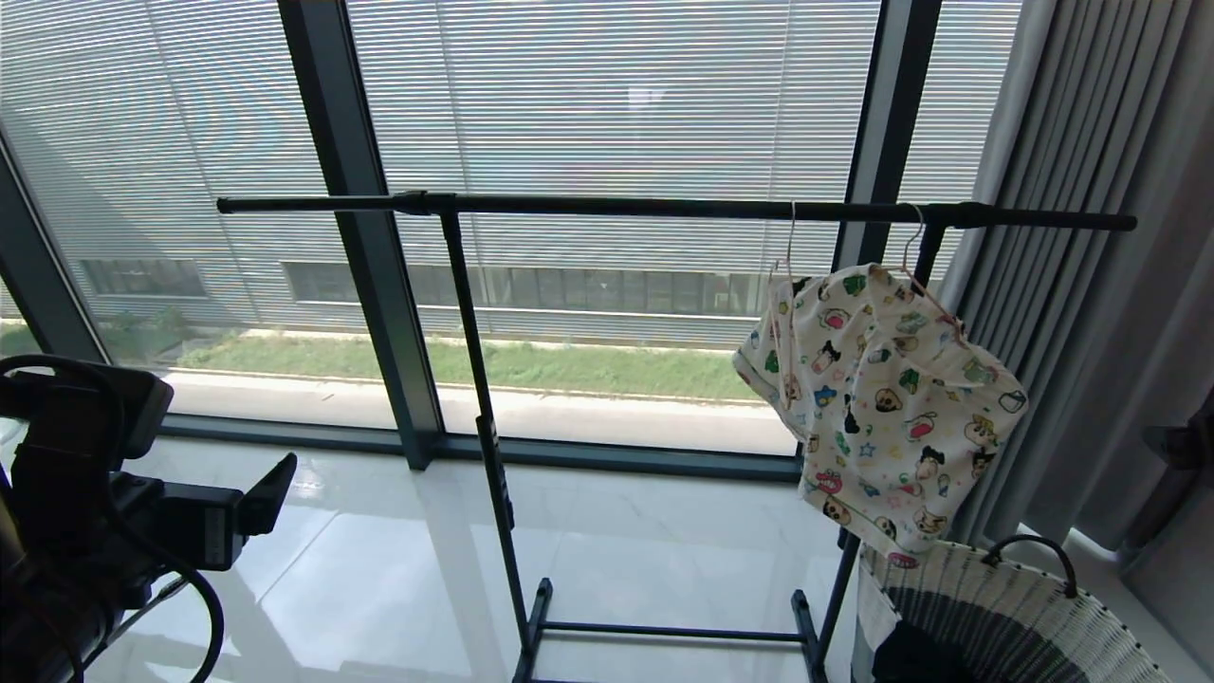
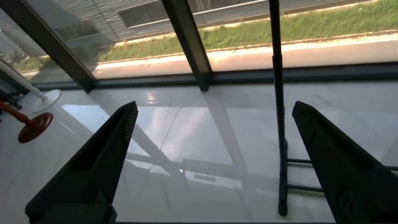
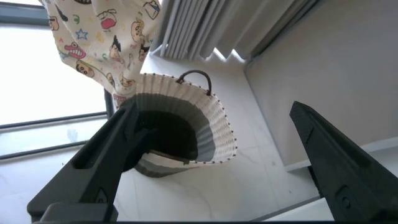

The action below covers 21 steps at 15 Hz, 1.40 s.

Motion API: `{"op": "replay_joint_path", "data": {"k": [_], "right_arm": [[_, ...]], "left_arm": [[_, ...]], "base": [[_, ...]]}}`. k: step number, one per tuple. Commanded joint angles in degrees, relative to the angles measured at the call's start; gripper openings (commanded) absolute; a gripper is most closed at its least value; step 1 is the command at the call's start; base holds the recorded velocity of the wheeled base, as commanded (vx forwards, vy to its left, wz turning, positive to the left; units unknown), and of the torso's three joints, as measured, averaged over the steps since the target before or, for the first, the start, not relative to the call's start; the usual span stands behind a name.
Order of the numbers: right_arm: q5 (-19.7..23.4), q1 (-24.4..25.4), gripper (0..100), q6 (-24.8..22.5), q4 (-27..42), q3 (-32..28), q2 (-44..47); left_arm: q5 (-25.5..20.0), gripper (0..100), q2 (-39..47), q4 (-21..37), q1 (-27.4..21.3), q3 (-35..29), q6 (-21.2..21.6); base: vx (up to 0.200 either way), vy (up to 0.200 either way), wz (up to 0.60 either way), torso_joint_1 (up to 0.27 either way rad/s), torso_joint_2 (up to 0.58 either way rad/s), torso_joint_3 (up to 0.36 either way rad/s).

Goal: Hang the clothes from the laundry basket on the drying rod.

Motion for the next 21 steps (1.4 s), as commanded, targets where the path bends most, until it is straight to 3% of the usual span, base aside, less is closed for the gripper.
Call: {"op": "replay_joint_path", "data": {"k": [1, 10, 21], "right_arm": [[0.1, 0.0, 100, 0.0, -0.1, 0.5, -0.5], [3.2, 0.1, 100, -0.6, -0.9, 5.2, -4.6], [3.2, 0.1, 100, -2.3, -0.9, 6.3, -5.8]], "left_arm": [[0.1, 100, 0.0, 0.0, 0.2, 0.1, 0.0], [0.0, 100, -2.2, 0.0, 3.3, 2.7, -3.7], [0.1, 100, -2.1, 0.0, 5.4, 2.0, -3.4]], "base": [[0.0, 0.0, 0.0, 0.0, 0.0, 0.0], [0.0, 0.0, 0.0, -0.009, 0.02, 0.013], [0.0, 0.0, 0.0, -0.202, 0.47, 0.27]]}}
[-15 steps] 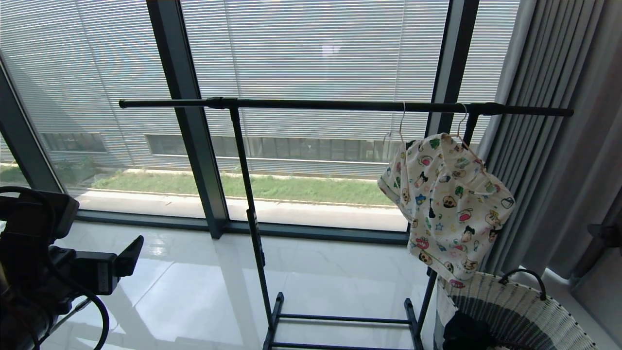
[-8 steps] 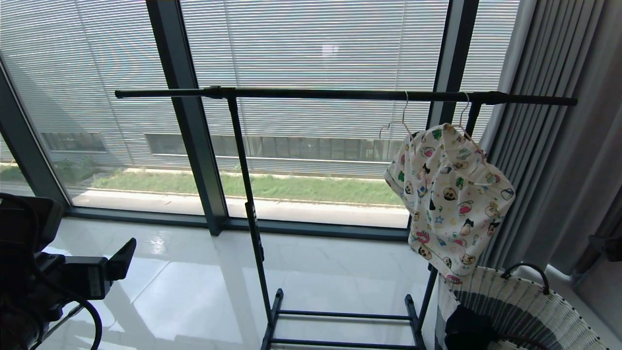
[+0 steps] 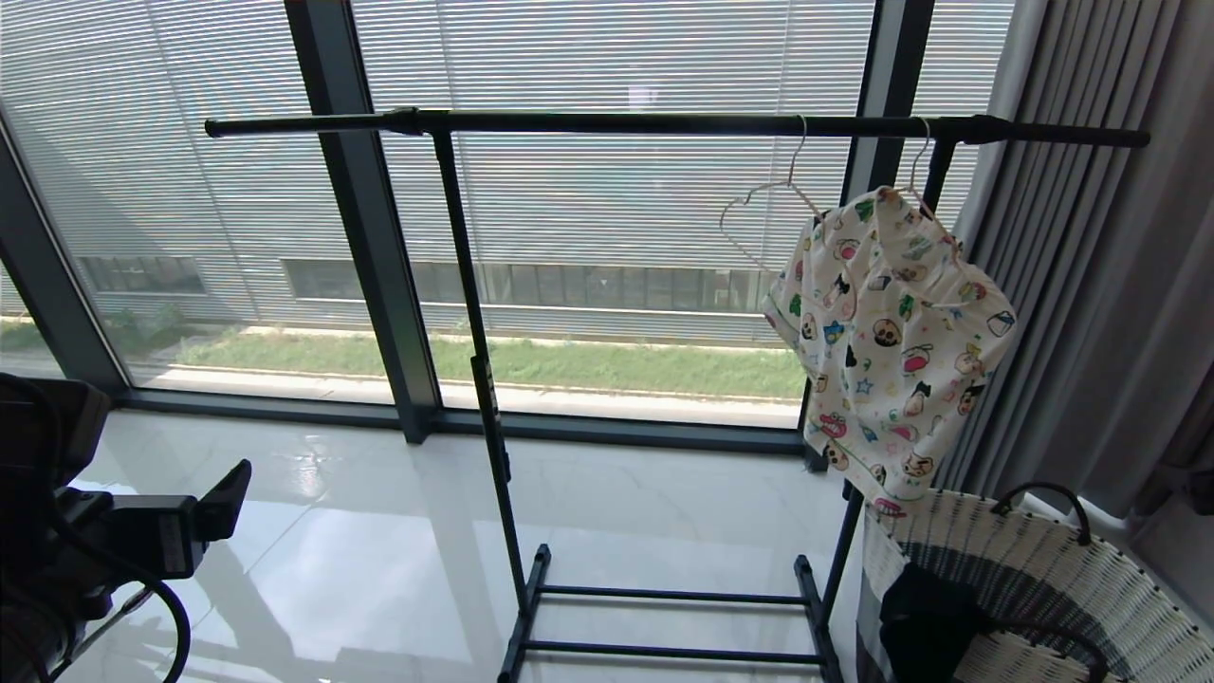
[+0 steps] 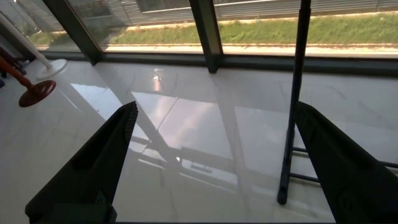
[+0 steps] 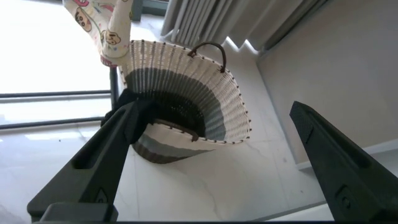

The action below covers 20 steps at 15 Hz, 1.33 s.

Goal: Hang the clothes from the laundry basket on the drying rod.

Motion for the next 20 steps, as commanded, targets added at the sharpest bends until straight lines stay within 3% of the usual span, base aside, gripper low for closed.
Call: {"op": "replay_joint_path", "data": {"k": [1, 10, 15, 20], "right_arm": [[0.0, 0.0, 100, -0.4, 0.0, 0.7, -0.1], [0.0, 0.0, 100, -2.6, -1.7, 3.9, -2.0], [0.1, 0.0, 100, -6.7, -8.8, 9.6, -2.4], [0.3, 0.0, 100, -7.8, -9.7, 11.5, -4.3]], "left_arm": [[0.0, 100, 0.1, 0.0, -0.1, 0.0, 0.1], [-0.1, 100, -0.1, 0.0, -0.1, 0.1, 0.2], [-0.3, 100, -1.6, 0.0, -0.2, 1.3, 1.0], [-0.3, 100, -1.6, 0.0, -0.6, 2.1, 2.1]], "base": [[0.0, 0.0, 0.0, -0.183, 0.48, 0.281], [0.0, 0.0, 0.0, -0.159, 0.44, 0.28], [0.0, 0.0, 0.0, -0.016, 0.05, 0.033], [0.0, -0.2, 0.0, 0.0, 0.0, 0.005]]}}
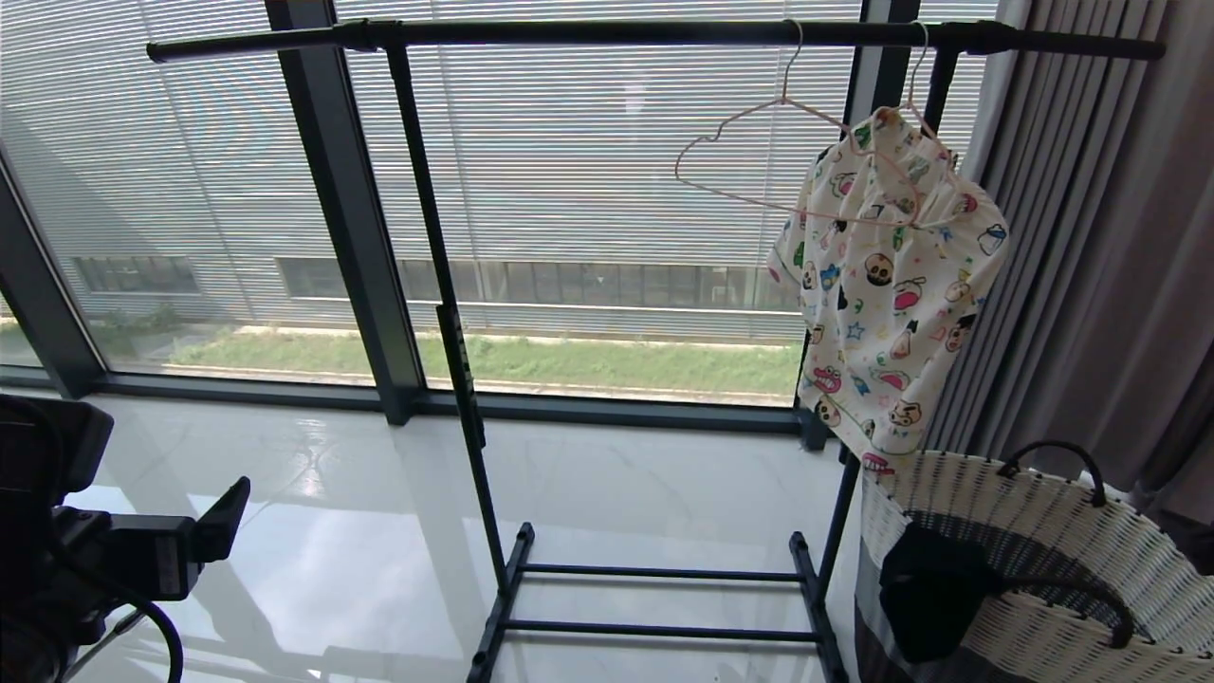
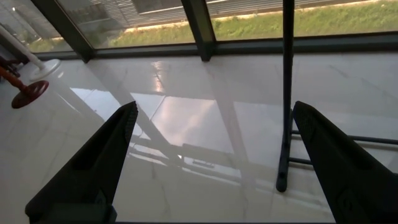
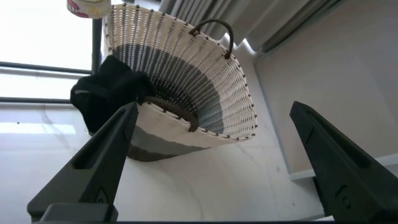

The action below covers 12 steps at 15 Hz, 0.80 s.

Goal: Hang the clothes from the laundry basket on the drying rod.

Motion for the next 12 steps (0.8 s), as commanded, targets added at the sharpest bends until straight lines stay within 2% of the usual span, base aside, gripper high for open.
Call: {"op": "replay_joint_path", "data": {"k": [1, 7, 9, 12], "right_arm": [[0.2, 0.0, 100, -0.1, 0.0, 0.3, -0.5], [2.5, 0.0, 100, -1.5, 0.0, 0.5, -0.4], [3.5, 0.0, 100, -1.5, 0.0, 0.5, -0.5], [8.3, 0.3, 100, -2.5, -0.1, 0.8, -0.7]], "left_arm": [[0.1, 100, 0.0, 0.0, -0.1, 0.0, 0.0], [0.1, 100, 0.3, 0.0, -0.1, 0.0, 0.0], [0.1, 100, 0.2, 0.0, -0.1, 0.0, -0.4], [0.1, 100, 0.0, 0.0, -0.1, 0.0, -0.4]], "base": [[0.0, -0.2, 0.0, -0.002, 0.01, -0.002], [0.0, -0.2, 0.0, 0.0, 0.0, 0.003], [0.0, 0.0, 0.0, 0.0, 0.0, 0.0], [0.0, 0.0, 0.0, 0.0, 0.0, 0.0]]}}
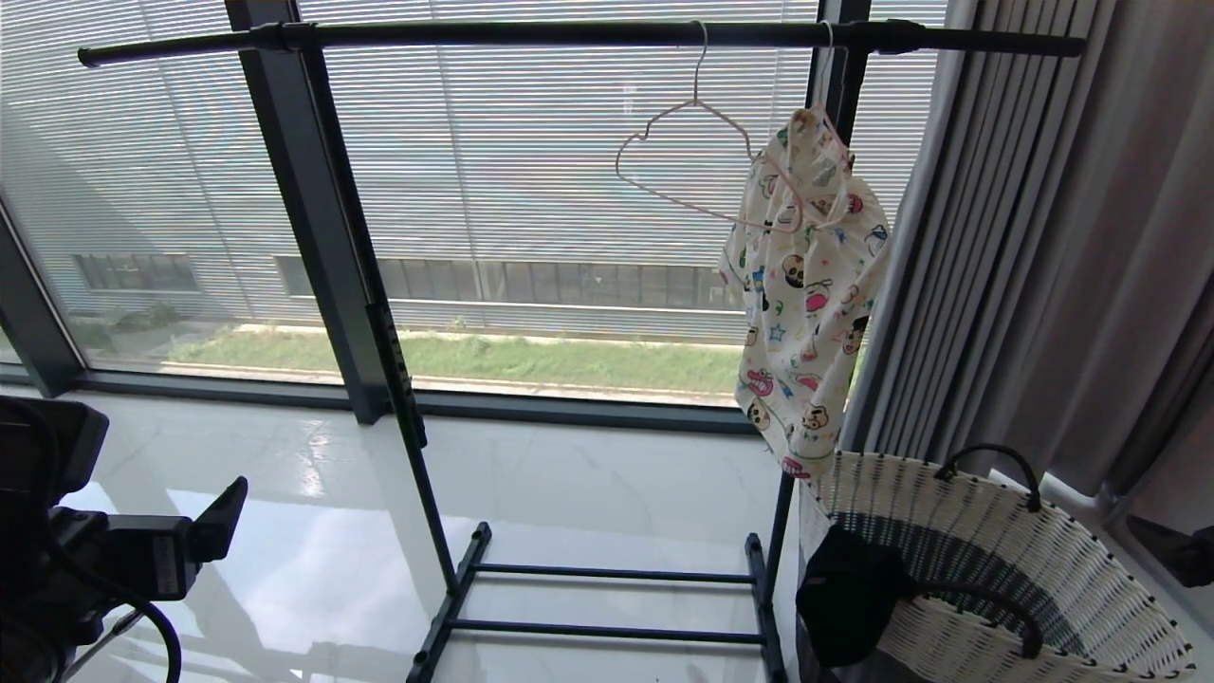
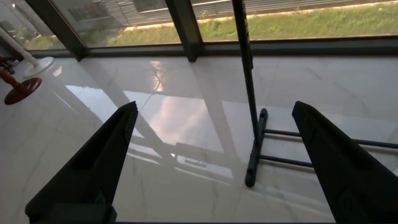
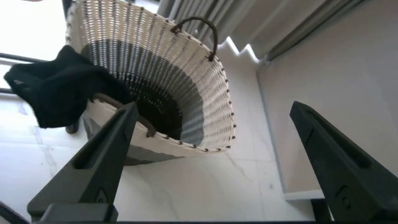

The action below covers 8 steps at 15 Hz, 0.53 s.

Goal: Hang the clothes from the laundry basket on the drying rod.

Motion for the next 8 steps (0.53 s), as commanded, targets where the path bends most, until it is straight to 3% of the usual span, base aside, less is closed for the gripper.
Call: {"op": "replay_joint_path", "data": {"k": [1, 2, 4, 8], "right_arm": [[2.8, 0.2, 100, -1.6, 0.0, 0.4, -0.4], [6.3, 0.2, 100, -2.7, 0.0, 0.4, -0.5], [11.0, 0.2, 100, -5.4, 0.1, 0.4, -0.1], [11.9, 0.2, 100, -7.5, 0.1, 1.5, 3.0]], "left_arm": [[0.0, 100, 0.0, 0.0, 0.0, 0.0, 0.1], [0.0, 100, 0.0, 0.0, 0.0, 0.0, 0.2], [0.0, 100, 0.1, 0.0, 0.0, -0.1, 0.2], [0.0, 100, 0.0, 0.0, 0.0, -0.1, 0.5]], "base": [[0.0, 0.0, 0.0, 0.0, 0.0, 0.0], [0.0, 0.0, 0.0, 0.0, 0.0, 0.0], [0.2, 0.0, 0.0, 0.007, 0.0, 0.002], [0.2, 0.0, 0.0, 0.006, 0.0, 0.006]]}}
